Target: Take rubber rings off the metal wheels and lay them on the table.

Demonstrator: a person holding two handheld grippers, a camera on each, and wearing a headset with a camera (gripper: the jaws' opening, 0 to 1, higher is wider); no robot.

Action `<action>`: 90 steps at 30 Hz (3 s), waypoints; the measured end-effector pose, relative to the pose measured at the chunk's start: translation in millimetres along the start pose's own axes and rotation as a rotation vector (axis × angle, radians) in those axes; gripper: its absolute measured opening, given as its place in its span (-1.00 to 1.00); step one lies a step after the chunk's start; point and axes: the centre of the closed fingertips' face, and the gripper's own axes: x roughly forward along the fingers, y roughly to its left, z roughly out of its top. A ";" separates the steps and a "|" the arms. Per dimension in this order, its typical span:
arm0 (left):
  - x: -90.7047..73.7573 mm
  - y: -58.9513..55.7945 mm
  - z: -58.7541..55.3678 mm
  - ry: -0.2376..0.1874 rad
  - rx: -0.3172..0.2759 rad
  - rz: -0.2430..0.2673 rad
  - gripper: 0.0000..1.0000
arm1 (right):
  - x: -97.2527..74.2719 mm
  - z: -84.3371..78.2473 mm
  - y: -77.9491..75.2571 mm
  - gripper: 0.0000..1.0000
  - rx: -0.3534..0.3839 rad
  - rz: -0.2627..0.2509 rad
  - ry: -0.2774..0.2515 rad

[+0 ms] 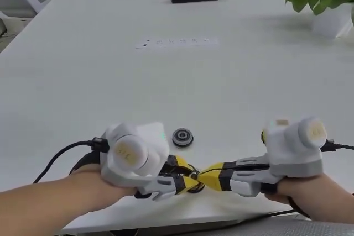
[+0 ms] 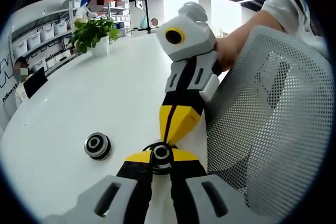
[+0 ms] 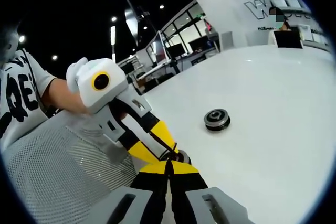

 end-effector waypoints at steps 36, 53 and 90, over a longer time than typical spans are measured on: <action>-57.3 7.3 25.1 -0.117 -0.073 0.015 -0.24 | -0.8 29.8 6.1 -1.00 -0.007 0.038 -0.042; -87.6 9.5 19.2 -0.136 -0.110 0.045 0.24 | 13.9 39.4 7.3 -1.00 -0.041 0.064 -0.015; -134.6 25.6 -8.4 -0.127 -0.207 0.135 0.37 | 61.3 35.3 9.9 -1.00 -0.151 0.120 0.149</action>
